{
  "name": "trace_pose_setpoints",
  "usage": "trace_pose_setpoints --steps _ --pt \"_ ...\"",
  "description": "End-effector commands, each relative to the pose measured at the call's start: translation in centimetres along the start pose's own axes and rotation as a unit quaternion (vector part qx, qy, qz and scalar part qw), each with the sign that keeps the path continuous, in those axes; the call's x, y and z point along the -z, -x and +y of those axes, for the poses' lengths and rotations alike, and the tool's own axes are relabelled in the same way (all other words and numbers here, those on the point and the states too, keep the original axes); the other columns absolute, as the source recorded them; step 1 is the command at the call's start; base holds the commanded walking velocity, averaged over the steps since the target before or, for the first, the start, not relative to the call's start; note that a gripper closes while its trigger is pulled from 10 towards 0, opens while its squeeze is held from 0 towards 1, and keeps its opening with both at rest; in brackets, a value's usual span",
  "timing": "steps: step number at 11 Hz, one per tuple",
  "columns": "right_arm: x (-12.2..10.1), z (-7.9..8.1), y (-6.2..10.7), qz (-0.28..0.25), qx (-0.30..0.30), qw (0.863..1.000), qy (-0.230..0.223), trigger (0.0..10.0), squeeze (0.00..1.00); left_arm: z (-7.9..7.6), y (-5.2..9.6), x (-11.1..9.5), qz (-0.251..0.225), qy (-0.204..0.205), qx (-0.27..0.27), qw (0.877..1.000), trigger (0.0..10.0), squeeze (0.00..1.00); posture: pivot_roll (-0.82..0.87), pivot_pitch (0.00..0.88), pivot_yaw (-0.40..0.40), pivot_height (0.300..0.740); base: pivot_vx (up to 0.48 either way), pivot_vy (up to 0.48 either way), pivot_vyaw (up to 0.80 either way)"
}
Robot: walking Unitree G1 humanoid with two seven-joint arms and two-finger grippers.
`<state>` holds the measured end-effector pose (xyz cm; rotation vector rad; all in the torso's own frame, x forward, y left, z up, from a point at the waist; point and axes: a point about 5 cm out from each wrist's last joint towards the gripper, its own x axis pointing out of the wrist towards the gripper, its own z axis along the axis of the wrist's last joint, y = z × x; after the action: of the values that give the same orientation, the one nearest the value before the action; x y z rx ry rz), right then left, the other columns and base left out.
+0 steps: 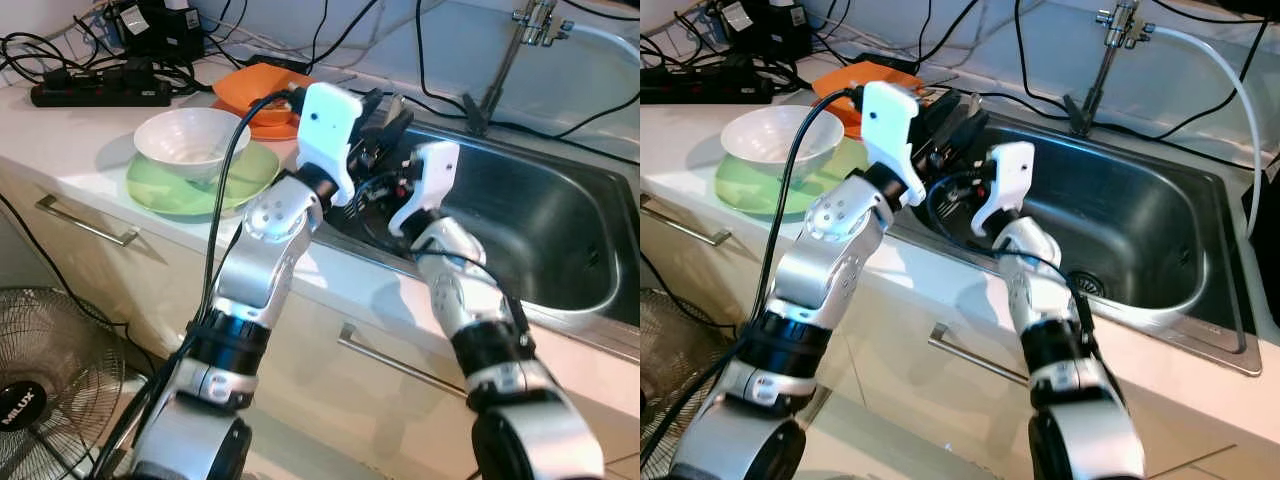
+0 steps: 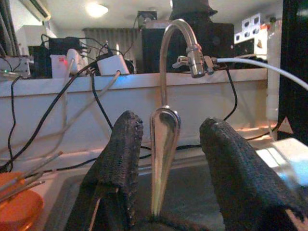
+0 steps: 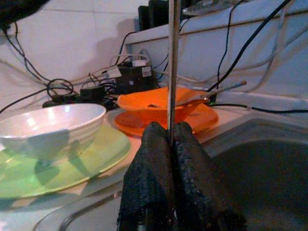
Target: Kitchen organization
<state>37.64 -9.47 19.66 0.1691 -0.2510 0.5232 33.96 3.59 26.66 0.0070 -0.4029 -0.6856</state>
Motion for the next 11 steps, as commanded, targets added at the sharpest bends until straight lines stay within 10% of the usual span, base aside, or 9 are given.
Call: trace_pose_setpoints --steps 1,2,3,5,6,11 --pt "-0.6 -0.8 -0.2 -0.009 0.016 1.000 0.010 0.0 0.00 -0.3 0.0 -0.5 -0.010 0.008 0.007 1.000 10.0 1.00 0.20 0.000 -0.070 0.740 0.000 0.000 0.00" --pt "-0.8 -1.0 -0.5 -0.007 0.020 1.000 0.016 0.0 0.00 -0.2 0.2 -0.5 -0.010 0.011 0.004 1.000 10.0 1.00 0.19 0.000 -0.071 0.740 0.000 0.000 0.00" --pt "-1.2 -1.6 -0.8 -0.004 0.032 0.999 0.024 0.0 0.00 0.0 0.5 -0.3 -0.006 0.014 -0.001 1.000 10.0 0.00 0.20 0.001 -0.073 0.740 0.000 0.000 0.00" --pt "-1.6 -2.9 -1.4 0.013 0.060 0.997 0.048 0.0 0.00 0.3 1.5 0.4 0.011 0.023 -0.010 1.000 10.0 0.00 0.21 0.009 -0.076 0.740 0.000 0.000 0.00" --pt "-1.7 -3.6 -1.5 0.029 0.077 0.995 0.065 10.0 0.00 0.5 2.2 0.8 0.022 0.032 -0.019 0.999 10.0 0.00 0.22 0.014 -0.081 0.740 0.000 0.000 0.00" --pt "-1.4 -5.6 -1.1 0.059 0.151 0.985 0.062 10.0 0.00 1.2 4.6 1.3 0.035 0.053 -0.055 0.996 10.0 0.00 0.24 0.021 -0.083 0.740 0.000 0.000 0.00"
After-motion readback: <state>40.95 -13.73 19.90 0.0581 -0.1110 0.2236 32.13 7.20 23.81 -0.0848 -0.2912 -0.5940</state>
